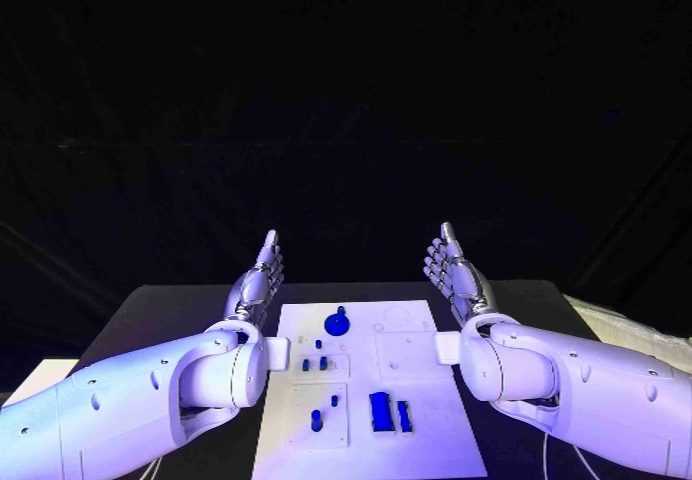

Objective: Assemble the parts on the task board

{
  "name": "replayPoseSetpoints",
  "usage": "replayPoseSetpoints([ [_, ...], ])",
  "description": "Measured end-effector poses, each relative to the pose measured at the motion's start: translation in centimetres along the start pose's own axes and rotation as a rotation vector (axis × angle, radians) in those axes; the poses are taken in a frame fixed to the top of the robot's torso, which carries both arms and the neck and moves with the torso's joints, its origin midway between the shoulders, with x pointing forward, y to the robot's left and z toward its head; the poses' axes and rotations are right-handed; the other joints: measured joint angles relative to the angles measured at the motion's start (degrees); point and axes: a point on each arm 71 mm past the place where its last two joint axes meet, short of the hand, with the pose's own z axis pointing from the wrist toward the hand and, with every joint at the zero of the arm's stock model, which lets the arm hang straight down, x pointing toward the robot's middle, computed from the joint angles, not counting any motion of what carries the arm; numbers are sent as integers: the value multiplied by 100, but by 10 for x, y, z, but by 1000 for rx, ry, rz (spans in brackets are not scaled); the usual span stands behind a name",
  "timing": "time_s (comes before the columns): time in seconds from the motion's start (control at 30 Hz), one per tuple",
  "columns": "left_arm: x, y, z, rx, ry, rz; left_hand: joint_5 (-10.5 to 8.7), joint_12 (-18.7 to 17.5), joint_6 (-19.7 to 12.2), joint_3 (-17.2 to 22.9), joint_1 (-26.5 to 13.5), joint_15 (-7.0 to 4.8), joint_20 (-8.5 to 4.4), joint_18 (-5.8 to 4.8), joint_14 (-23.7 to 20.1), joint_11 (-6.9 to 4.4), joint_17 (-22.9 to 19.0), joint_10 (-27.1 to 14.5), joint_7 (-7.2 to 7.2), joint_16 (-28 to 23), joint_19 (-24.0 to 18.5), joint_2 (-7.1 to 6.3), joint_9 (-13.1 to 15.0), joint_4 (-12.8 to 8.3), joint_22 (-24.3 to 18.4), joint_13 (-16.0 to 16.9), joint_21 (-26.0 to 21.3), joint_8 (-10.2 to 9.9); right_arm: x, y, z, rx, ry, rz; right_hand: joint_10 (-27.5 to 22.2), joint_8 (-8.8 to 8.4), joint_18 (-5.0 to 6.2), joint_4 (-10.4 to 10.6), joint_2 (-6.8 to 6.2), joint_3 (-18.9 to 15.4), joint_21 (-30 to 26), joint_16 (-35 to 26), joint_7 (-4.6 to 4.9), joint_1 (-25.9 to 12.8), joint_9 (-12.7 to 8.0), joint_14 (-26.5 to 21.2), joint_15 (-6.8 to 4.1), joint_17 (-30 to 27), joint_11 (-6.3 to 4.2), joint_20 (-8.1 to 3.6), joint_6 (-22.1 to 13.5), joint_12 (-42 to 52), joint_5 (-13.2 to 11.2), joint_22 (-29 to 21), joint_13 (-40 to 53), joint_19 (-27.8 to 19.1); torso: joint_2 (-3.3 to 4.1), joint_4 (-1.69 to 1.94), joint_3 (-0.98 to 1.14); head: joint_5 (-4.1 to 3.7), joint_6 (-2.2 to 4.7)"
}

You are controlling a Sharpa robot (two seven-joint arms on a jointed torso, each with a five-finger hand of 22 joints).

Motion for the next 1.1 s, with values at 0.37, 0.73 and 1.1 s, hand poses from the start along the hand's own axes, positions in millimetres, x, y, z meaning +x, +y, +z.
replayPoseSetpoints([
  [0.37,-1,-1,0,10,-14,10,-21,0,-373,-376,-567,-5,-65,0,-380,-12,0,-400,-19,0,-291,5,1,1,-456,1,0,0,-1,0,0,-1,-18,-1,-440,0,1,-15,2,-15,-34,0,-13,-569,-7,-473,-7,-34,-16,-20,-386,0,0,1,-13,-429,0,0,-1,0,1],
  [0.73,-1,-1,0,12,-16,12,-21,0,-931,-440,-994,-8,-77,0,-943,-16,1,-975,-19,-21,-820,0,2,-1,-652,2,1,-21,-2,0,0,-2,-23,-1,-1206,0,-88,-15,5,-15,-60,0,-17,-1534,-7,-1285,-1,-43,-6,-22,-1066,0,0,-3,-13,-1184,0,0,-1,0,1],
  [1.1,-1,-1,0,13,-17,13,-21,0,-1041,-447,-1532,-5,-68,0,-1036,-11,2,-1096,-21,-21,-866,0,4,-7,-666,3,1,-21,-2,0,0,-2,-24,-1,-1206,0,-88,-15,-2,-15,-59,0,-17,-1542,-5,-1285,-1,-42,-6,-21,-1067,0,1,-3,-12,-1184,0,0,-1,0,1],
])
